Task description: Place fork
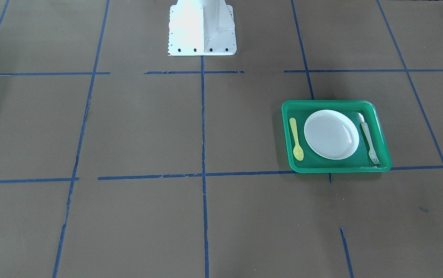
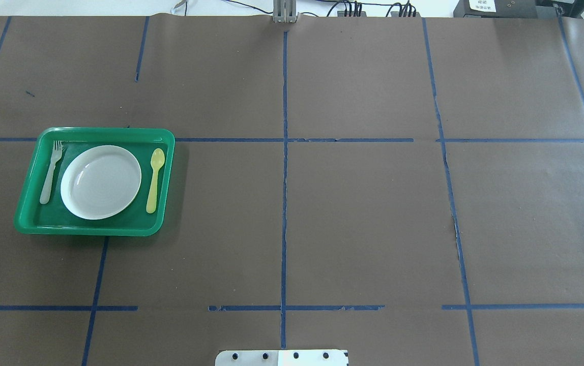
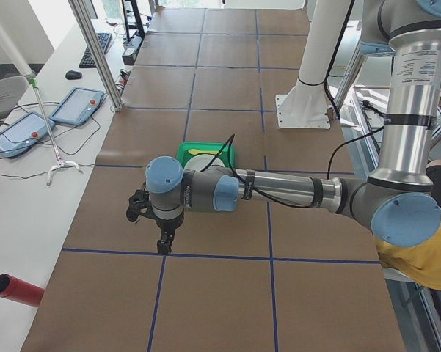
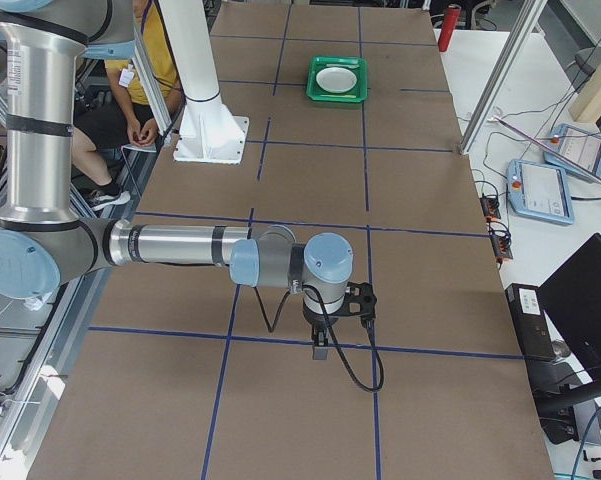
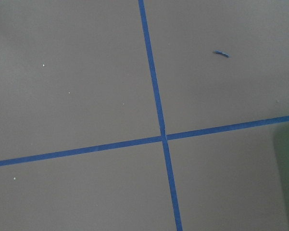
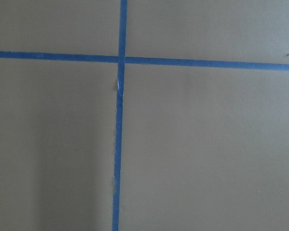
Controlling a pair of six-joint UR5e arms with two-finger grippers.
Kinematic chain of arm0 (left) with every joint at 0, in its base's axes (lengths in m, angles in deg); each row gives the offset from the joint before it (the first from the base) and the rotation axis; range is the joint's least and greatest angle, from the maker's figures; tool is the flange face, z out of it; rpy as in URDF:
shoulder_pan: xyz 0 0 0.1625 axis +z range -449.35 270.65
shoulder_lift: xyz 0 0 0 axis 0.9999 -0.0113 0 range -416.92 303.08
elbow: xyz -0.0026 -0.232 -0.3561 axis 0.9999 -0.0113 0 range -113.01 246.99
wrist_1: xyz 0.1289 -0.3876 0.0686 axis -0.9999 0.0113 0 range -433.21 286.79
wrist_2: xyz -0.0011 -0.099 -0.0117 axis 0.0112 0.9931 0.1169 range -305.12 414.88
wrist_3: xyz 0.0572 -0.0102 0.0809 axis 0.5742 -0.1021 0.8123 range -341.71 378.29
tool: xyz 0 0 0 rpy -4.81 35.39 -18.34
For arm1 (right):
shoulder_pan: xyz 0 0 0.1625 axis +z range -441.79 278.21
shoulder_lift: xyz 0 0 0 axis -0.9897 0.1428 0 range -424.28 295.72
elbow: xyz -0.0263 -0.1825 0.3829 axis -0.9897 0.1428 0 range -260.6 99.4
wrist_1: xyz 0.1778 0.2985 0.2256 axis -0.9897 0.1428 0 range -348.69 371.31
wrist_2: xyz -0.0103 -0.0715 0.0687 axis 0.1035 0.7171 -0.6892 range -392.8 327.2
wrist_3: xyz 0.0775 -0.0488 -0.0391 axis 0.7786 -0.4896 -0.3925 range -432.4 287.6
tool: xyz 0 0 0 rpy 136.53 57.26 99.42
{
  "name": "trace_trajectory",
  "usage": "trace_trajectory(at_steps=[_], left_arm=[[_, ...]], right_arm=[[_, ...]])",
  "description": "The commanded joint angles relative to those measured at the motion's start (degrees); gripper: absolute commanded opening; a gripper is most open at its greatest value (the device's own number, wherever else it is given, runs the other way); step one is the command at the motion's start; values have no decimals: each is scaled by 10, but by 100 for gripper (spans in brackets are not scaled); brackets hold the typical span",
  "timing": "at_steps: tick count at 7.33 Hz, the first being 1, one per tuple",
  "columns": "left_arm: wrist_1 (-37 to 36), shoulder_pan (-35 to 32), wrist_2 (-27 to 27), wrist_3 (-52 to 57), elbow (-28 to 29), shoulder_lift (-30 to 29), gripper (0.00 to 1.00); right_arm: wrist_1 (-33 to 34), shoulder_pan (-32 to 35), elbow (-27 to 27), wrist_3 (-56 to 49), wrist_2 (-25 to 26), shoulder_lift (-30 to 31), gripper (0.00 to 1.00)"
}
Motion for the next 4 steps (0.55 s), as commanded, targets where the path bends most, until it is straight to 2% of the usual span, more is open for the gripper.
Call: trace_trajectory(at_steps=[1,2,4], left_arm=[[-4,-2,-2,2,3,6,100],[-23,1,-1,15,15,-2,100],[-109,-2,-1,17,16,-33,100]], right_arm=[[0,0,0,0,0,0,100],[0,0,0,0,0,0,100],[0,0,0,-1,0,0,100]])
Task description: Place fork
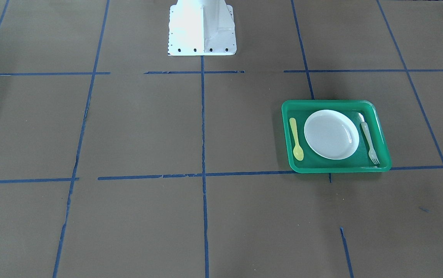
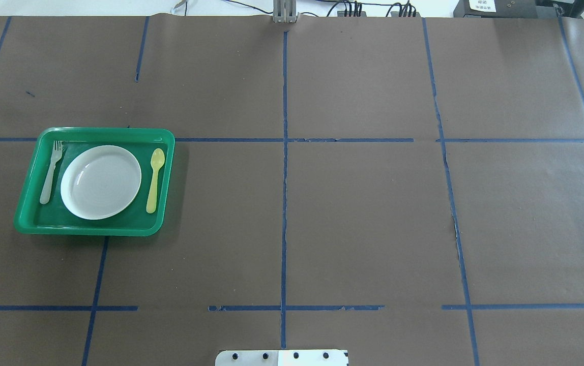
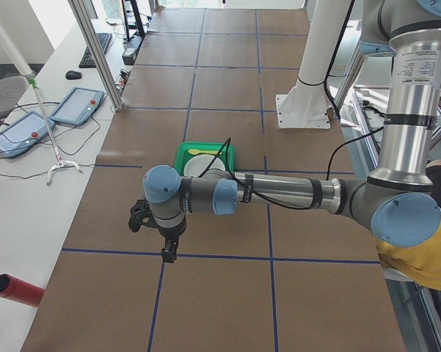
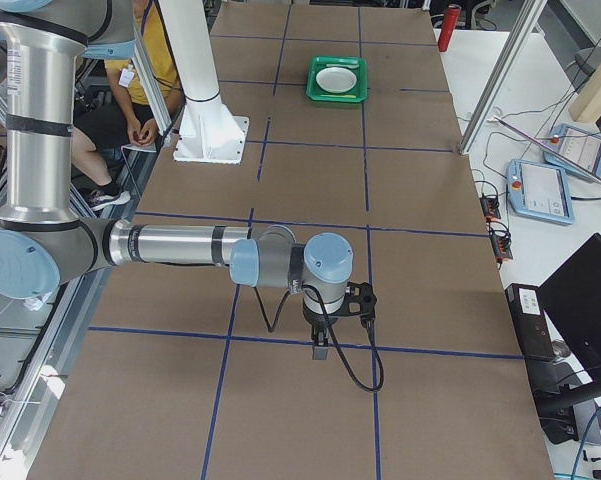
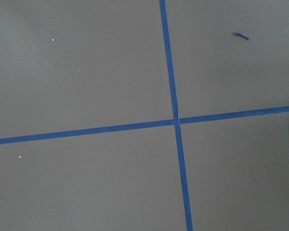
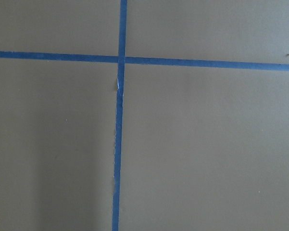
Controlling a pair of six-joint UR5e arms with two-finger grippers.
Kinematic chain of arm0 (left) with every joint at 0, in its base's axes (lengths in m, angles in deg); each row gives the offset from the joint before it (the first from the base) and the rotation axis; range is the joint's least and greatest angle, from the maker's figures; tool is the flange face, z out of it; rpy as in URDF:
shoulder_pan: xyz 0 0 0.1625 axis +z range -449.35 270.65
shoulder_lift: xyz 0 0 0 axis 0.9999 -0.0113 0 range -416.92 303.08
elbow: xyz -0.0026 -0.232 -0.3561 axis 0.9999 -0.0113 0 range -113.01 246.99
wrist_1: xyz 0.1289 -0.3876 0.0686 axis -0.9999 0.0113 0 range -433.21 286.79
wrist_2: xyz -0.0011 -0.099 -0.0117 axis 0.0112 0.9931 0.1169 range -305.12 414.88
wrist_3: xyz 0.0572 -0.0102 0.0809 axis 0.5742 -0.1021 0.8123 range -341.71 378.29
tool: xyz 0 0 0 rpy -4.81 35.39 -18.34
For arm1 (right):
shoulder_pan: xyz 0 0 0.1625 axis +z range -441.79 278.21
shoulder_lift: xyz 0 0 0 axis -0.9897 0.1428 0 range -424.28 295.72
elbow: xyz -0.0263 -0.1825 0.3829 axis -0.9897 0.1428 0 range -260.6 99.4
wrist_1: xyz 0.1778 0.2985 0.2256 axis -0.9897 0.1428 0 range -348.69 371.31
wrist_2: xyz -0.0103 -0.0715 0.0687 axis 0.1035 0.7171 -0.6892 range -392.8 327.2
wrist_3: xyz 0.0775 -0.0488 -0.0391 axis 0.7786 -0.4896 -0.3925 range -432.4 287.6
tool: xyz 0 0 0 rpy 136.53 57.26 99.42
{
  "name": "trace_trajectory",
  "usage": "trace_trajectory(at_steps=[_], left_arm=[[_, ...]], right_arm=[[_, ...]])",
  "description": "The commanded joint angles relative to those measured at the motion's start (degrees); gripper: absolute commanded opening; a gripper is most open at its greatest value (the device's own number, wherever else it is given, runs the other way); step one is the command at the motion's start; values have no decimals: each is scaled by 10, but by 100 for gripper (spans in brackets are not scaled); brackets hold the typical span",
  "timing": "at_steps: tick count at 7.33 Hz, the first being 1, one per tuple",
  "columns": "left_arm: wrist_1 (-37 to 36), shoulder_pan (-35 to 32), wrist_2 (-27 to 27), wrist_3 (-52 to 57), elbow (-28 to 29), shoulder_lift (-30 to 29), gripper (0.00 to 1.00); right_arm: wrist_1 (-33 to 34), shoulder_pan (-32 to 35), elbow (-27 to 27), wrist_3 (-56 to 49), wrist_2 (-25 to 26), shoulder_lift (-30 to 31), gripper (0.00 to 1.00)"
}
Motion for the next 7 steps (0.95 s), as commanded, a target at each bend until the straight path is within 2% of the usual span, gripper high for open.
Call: trace_trajectory(at_steps=[1,3,4,7], left_arm=[[-49,-1,-1,8,2,-20,100],[-52,1,-2,23,11,-21,100],[-63,1,1,23,35,-30,100],[-55,-2,6,23,26,-26,100]], right_arm=[[0,0,-1,1,0,0,100],[0,0,-1,1,0,0,100],[0,0,-1,0,0,0,100],[0,0,-1,0,0,0,100]])
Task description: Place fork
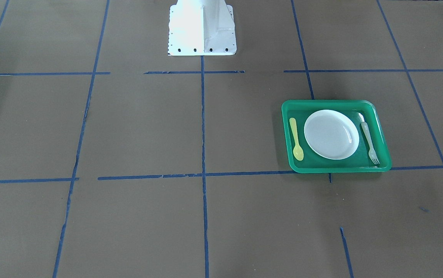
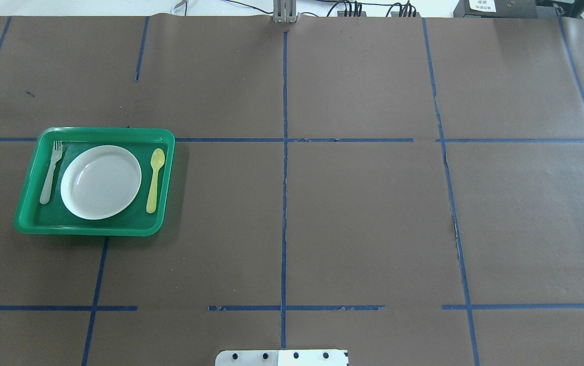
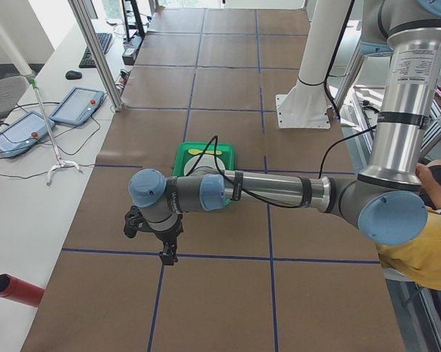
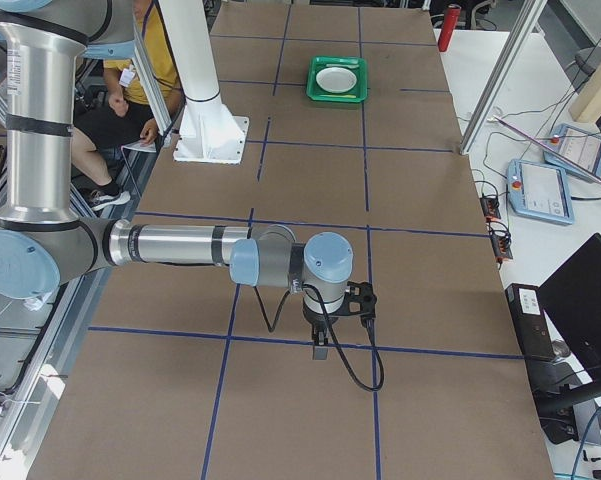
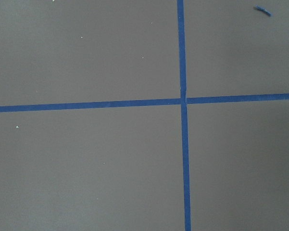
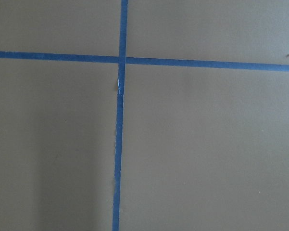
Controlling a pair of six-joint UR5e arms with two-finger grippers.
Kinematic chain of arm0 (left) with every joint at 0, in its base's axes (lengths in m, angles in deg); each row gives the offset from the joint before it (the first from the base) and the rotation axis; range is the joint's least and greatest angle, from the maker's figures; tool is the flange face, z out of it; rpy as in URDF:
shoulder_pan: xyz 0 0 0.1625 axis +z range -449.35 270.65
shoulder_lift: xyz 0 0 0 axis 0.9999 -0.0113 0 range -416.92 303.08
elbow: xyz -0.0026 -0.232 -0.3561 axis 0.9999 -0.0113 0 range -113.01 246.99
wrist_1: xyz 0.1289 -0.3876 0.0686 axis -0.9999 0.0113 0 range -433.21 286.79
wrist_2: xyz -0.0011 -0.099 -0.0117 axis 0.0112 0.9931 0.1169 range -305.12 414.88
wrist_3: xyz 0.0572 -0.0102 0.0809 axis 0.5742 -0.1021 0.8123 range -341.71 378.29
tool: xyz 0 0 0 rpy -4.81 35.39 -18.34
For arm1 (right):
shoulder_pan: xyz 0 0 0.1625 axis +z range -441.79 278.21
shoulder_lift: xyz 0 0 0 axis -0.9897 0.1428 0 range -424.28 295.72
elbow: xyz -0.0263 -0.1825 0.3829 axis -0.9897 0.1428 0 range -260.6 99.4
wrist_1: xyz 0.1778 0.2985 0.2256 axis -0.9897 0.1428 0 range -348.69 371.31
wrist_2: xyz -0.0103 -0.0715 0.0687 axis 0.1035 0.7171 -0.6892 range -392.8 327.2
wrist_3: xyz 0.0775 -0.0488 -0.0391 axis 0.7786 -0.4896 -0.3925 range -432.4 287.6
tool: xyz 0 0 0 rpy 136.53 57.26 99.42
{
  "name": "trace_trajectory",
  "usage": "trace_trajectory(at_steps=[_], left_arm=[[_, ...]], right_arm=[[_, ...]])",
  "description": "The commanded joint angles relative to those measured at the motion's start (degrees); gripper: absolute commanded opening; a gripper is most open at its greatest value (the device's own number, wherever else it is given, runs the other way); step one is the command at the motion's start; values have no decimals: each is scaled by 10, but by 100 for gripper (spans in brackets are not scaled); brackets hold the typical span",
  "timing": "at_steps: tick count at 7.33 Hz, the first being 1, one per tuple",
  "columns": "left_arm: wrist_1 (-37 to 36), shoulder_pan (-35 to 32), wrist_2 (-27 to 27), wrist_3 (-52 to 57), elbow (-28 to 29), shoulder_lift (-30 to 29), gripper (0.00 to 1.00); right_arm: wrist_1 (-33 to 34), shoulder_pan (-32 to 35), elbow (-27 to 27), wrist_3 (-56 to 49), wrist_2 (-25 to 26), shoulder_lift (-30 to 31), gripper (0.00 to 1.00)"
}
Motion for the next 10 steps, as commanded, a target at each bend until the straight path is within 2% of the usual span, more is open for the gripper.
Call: trace_trajectory(at_steps=[1,8,10], left_arm=[[3,-1,4,0,-10,7,100],[-3,-2,5,-2,-29,29,100],[2,-31,6,0,-28,35,100]], right_arm=[[0,0,0,1,0,0,100],[0,0,0,1,0,0,100],[0,0,0,1,0,0,100]])
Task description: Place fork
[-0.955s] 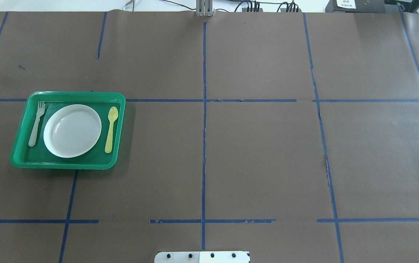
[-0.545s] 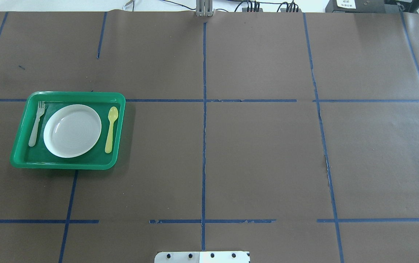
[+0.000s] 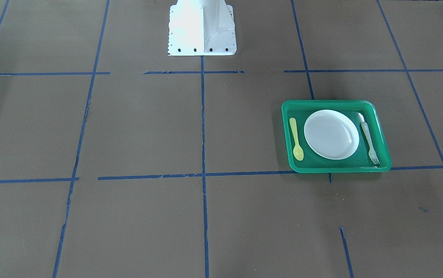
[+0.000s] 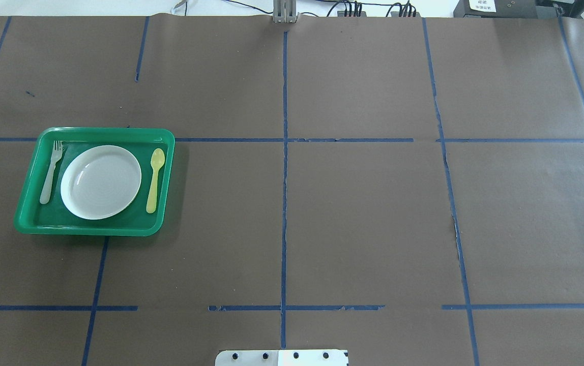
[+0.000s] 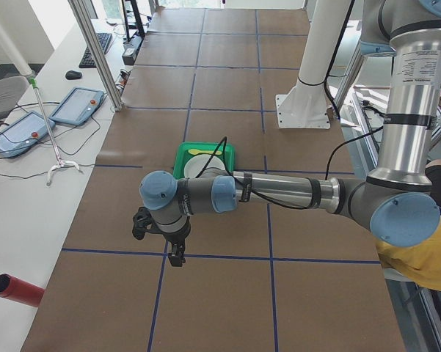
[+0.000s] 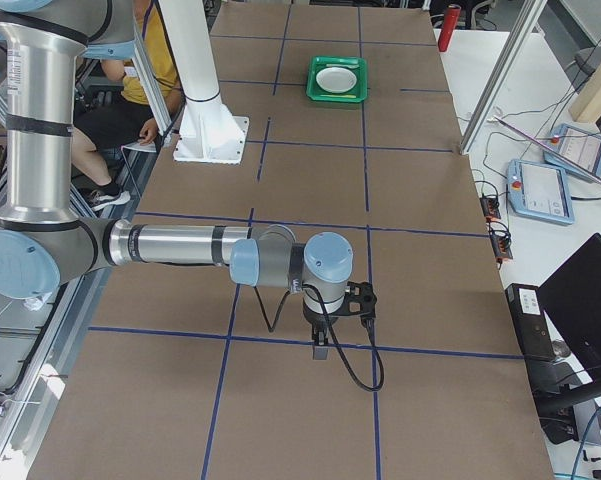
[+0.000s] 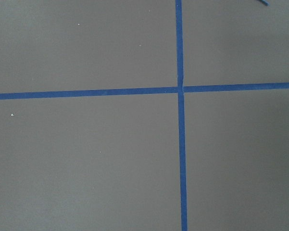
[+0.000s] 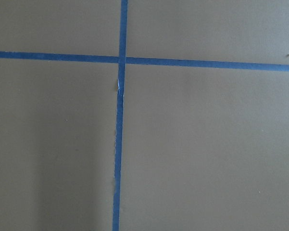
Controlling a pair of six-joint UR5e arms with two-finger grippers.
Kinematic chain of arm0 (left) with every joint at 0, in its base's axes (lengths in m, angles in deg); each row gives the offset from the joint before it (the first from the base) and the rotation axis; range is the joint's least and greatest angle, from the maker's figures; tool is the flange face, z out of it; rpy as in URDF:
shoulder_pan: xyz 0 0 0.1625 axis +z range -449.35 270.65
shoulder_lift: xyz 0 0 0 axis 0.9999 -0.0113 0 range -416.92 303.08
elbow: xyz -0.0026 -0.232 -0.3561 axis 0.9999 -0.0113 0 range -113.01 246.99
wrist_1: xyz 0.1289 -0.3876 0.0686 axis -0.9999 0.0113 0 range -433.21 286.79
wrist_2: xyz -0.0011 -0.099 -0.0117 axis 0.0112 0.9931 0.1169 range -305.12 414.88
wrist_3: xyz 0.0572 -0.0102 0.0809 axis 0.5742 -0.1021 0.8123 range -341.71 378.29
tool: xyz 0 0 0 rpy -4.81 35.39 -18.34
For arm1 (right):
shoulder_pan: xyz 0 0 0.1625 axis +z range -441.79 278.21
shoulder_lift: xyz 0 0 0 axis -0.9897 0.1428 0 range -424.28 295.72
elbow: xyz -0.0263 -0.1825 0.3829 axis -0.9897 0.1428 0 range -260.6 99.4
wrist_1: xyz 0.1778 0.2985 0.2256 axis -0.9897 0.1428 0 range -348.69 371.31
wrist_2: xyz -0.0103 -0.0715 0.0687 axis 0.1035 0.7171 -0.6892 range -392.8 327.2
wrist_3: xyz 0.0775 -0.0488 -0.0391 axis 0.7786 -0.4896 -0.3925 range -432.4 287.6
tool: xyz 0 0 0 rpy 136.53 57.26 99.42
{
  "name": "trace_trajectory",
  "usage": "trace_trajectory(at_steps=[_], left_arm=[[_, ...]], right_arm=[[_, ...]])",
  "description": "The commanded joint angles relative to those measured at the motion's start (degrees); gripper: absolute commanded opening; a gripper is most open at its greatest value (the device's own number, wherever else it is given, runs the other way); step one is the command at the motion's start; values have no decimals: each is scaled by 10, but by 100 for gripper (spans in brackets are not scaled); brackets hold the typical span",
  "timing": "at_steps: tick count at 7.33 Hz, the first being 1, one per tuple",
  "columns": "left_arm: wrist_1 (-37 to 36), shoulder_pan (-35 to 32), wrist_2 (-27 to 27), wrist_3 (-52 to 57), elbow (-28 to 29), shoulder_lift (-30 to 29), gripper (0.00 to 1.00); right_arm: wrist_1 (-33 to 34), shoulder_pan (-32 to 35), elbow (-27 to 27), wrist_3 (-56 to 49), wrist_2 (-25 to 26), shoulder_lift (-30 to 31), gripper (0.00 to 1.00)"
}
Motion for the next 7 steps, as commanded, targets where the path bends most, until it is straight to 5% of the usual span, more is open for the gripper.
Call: trace_trajectory(at_steps=[1,7], left_arm=[[2,-19,0,1,3,3,100],[6,-19,1,-4,10,3,100]], right_arm=[[0,0,0,-1,0,0,100],[0,0,0,0,0,0,100]])
